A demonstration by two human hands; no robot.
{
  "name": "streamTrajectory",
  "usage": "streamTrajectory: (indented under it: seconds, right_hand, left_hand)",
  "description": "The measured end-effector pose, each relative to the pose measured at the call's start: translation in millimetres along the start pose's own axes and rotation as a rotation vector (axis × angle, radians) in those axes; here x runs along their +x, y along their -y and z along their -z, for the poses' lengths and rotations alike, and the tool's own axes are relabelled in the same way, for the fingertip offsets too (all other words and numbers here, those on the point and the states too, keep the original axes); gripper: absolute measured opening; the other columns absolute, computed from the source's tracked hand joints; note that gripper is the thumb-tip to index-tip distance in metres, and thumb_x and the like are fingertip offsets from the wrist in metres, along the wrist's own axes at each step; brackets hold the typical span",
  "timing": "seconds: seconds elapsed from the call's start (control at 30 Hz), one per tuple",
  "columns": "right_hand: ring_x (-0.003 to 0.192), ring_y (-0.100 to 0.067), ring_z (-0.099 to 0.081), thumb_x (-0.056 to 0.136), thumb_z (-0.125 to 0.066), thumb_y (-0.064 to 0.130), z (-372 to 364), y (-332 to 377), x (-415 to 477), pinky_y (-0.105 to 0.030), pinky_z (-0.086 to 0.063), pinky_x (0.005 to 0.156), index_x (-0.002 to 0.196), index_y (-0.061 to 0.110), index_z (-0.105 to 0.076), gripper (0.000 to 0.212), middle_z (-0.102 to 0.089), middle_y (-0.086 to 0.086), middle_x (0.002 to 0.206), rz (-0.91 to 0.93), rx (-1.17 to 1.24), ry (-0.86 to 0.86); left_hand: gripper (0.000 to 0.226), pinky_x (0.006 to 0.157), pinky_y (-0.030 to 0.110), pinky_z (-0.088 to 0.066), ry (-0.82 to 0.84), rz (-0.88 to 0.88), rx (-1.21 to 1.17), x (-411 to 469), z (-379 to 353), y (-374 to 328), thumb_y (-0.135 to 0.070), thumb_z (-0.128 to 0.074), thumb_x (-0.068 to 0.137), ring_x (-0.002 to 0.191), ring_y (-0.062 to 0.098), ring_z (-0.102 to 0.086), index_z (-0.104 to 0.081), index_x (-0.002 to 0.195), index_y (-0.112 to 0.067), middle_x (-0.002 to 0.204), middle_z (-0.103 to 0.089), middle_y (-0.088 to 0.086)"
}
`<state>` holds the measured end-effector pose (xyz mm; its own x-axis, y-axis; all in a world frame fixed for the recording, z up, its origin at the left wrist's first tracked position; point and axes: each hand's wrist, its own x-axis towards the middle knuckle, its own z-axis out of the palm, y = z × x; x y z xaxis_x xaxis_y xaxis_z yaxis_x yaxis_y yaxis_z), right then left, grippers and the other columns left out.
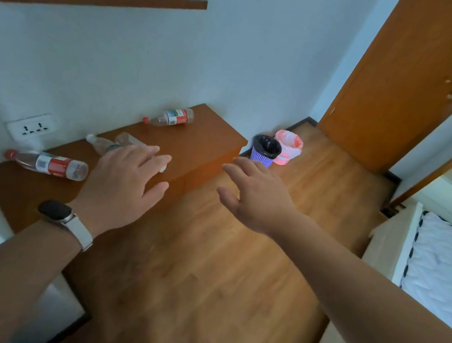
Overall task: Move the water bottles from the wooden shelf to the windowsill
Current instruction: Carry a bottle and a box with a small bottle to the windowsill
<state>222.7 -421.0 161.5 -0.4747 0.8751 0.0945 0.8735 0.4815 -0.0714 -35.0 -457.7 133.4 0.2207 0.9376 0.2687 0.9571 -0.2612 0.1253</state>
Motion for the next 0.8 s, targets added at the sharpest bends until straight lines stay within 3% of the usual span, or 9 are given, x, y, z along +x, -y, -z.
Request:
streamTrajectory:
  seconds: [0.13, 0.3, 0.47, 0.57, 0.8]
  right_hand:
    - [0.120, -0.033, -0.056, 0.091, -0.032, 0.056, -8, 6, 21, -0.046, -0.049, 0.091, 0.131, 0.017, -0.059, 0.062, -0.059, -0.008, 0.134, 0.021, 0.020, -0.035]
    - [0.135, -0.027, -0.044, 0.089, -0.016, 0.063, -27, 8, 55, -0.045, -0.039, 0.106, 0.142, 0.024, -0.048, 0.073, -0.048, -0.003, 0.147, 0.066, 0.026, 0.041]
    - [0.143, -0.024, -0.034, 0.101, -0.033, 0.055, -45, -2, 107, -0.044, -0.031, 0.113, 0.148, 0.027, -0.038, 0.056, -0.038, -0.001, 0.154, 0.140, 0.044, 0.078]
    - [0.143, -0.023, -0.032, 0.102, -0.034, 0.054, -44, -17, 144, -0.043, -0.029, 0.114, 0.149, 0.027, -0.036, 0.055, -0.037, 0.000, 0.156, 0.174, 0.053, 0.087]
    - [0.144, -0.023, -0.030, 0.102, -0.032, 0.053, -45, -71, 220, -0.042, -0.027, 0.116, 0.149, 0.027, -0.035, 0.054, -0.036, 0.000, 0.156, 0.220, 0.092, 0.088]
  left_hand:
    - [0.053, 0.104, 0.051, -0.044, -0.005, 0.042, 0.007, 2, -1, 14, -0.049, -0.045, 0.097, 0.131, 0.029, -0.052, -0.057, 0.138, -0.019, 0.140, -0.059, 0.007]
    - [0.047, 0.104, 0.054, -0.042, -0.006, 0.118, 0.008, 10, -10, 26, -0.036, -0.064, 0.095, 0.130, 0.034, -0.054, -0.060, 0.136, -0.014, 0.138, -0.061, 0.012]
    - [0.053, 0.105, 0.054, -0.043, 0.027, 0.220, 0.032, 36, -22, 49, -0.046, -0.047, 0.096, 0.131, 0.032, -0.052, -0.058, 0.138, -0.015, 0.140, -0.059, 0.010]
    - [0.058, 0.109, 0.053, -0.041, 0.058, 0.281, 0.048, 63, -25, 58, -0.051, -0.040, 0.096, 0.134, 0.030, -0.050, -0.054, 0.141, -0.018, 0.144, -0.057, 0.008]
    - [0.052, 0.113, 0.052, -0.034, 0.072, 0.378, 0.078, 150, -39, 63, -0.042, -0.054, 0.099, 0.139, 0.029, -0.044, -0.052, 0.145, -0.019, 0.150, -0.051, 0.008]
